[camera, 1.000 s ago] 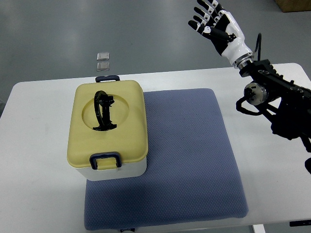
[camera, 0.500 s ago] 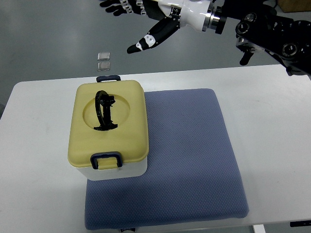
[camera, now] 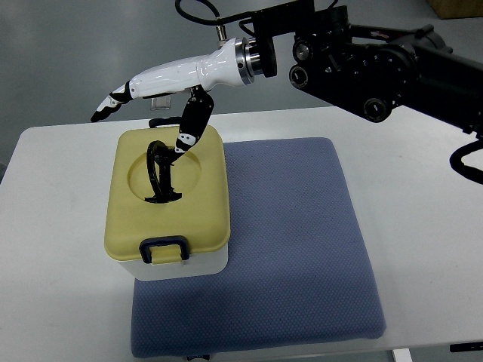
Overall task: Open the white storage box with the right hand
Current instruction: 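Swing the right hand up and over toward the lid's black handle, then lower the right hand onto the black handle and close fingers around it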
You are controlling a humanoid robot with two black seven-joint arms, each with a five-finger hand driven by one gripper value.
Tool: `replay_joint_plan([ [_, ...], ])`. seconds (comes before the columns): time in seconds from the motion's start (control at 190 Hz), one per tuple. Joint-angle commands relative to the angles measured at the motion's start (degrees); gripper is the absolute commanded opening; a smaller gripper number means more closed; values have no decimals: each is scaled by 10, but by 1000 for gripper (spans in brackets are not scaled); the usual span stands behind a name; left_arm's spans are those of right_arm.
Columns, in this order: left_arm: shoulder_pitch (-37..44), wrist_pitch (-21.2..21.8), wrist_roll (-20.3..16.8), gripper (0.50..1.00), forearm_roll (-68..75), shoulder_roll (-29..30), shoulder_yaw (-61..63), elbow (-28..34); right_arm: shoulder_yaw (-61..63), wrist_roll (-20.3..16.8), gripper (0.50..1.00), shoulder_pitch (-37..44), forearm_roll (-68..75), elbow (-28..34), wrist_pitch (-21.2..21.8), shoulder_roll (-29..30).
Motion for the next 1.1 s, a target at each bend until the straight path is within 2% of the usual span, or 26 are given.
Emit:
replay_joint_plan([
  [0.0, 0, 0, 0, 1000, 0, 0, 0, 0, -3, 0, 909, 14, -44, 5, -1, 12],
  [0.079, 0, 0, 0, 1000, 0, 0, 0, 0, -5, 0, 901, 22, -84, 4, -2, 22],
  [0.153, 0, 0, 0, 1000, 0, 0, 0, 0, -5, 0, 866, 22, -110, 4, -2, 33],
  [0.405, 0, 0, 0, 1000, 0, 0, 0, 0, -45, 0, 860, 15, -142, 4, -5, 44],
  [0.458, 0, 0, 0, 1000, 0, 0, 0, 0, -51, 0, 832, 13, -147, 1, -21, 44],
  [0.521, 0, 0, 0, 1000, 0, 0, 0, 0, -55, 0, 823, 10, -147, 0, -38, 44],
  [0.558, 0, 0, 0, 1000, 0, 0, 0, 0, -58, 0, 797, 10, -147, 0, -51, 44],
  [0.6, 0, 0, 0, 1000, 0, 0, 0, 0, -59, 0, 795, 10, -147, 0, -58, 44],
  [0.663, 0, 0, 0, 1000, 0, 0, 0, 0, -59, 0, 791, 10, -147, 0, -60, 44],
  [0.911, 0, 0, 0, 1000, -1, 0, 0, 0, -59, 0, 695, 9, -148, 2, -62, 44],
  [1.095, 0, 0, 0, 1000, 0, 0, 0, 0, -59, 0, 695, -1, -148, 2, -62, 44],
])
